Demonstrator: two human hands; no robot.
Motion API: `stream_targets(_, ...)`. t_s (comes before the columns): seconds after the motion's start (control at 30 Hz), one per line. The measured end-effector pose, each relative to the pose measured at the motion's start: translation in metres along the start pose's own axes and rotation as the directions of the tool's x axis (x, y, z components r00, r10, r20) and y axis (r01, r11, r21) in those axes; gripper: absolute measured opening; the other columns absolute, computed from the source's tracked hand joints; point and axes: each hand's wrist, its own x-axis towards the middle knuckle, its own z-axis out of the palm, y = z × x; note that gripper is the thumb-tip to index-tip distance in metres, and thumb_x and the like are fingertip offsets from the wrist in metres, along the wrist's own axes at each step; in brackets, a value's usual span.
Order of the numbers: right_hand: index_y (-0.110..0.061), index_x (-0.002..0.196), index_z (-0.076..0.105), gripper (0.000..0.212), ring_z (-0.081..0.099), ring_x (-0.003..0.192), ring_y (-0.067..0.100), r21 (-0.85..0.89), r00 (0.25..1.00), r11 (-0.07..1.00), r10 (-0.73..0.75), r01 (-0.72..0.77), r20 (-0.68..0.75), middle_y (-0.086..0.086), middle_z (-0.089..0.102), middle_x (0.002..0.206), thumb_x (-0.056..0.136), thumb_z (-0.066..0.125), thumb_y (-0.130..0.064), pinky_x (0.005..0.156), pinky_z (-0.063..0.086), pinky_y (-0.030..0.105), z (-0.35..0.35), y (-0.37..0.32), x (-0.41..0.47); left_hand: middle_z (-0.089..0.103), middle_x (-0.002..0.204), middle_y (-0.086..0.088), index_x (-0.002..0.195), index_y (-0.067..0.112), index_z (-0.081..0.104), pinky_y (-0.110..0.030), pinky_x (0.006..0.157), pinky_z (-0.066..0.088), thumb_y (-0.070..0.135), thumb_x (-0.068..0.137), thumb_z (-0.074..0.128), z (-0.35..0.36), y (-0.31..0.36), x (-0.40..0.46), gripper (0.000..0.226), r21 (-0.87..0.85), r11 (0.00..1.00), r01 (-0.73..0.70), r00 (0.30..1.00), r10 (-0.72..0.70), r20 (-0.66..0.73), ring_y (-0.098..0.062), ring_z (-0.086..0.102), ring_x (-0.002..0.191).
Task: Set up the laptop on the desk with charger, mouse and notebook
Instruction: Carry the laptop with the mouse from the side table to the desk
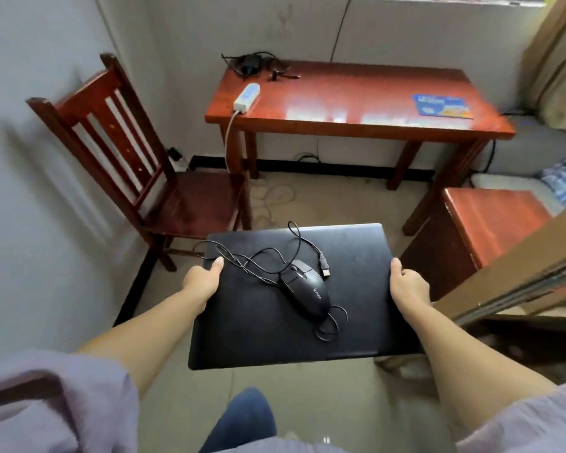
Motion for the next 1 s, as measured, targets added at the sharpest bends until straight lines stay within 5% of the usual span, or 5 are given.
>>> stream_targets(0.7,0.004,0.11,0.06,0.068,0.053,0.11,0.041,0.095,0.973,0.975,0.211,-0.202,-0.099,0.026,0.06,0.118,0.096,0.021,-0.049,0.087,0.041,0.041,-0.078,-0.099,0.381,0.056,0.126,-0.027,0.117,-0.011,0.052,-0.039,0.093,0.041,0.051,0.09,0.048,0.238,0.382,0.213,0.068,0.191,0.955,-0.228,0.972,0.21,0.11,-0.042,0.051,0.116)
stream_targets(0.87,0.006,0.099,0.062,0.067,0.055,0.106,0.041,0.061,0.992,0.993,0.107,-0.102,-0.071,0.028,0.061,0.113,0.097,0.021,-0.047,0.082,0.04,0.039,-0.093,-0.141,0.498,0.055,0.128,-0.028,0.119,-0.012,0.051,-0.039,0.094,0.042,0.051,0.091,0.047,0.29,0.452,0.264,0.069,0.151,0.97,-0.19,0.981,0.181,0.071,-0.042,0.051,0.117)
stream_targets(1.0,0.005,0.11,0.061,0.067,0.053,0.111,0.041,0.054,0.998,0.997,0.05,-0.048,-0.047,0.027,0.059,0.12,0.097,0.021,-0.047,0.092,0.042,0.041,-0.1,-0.182,0.579,0.053,0.13,-0.028,0.123,-0.011,0.049,-0.041,0.097,0.041,0.052,0.09,0.047,0.317,0.506,0.303,0.071,0.117,0.983,-0.139,0.99,0.138,0.02,-0.042,0.05,0.118)
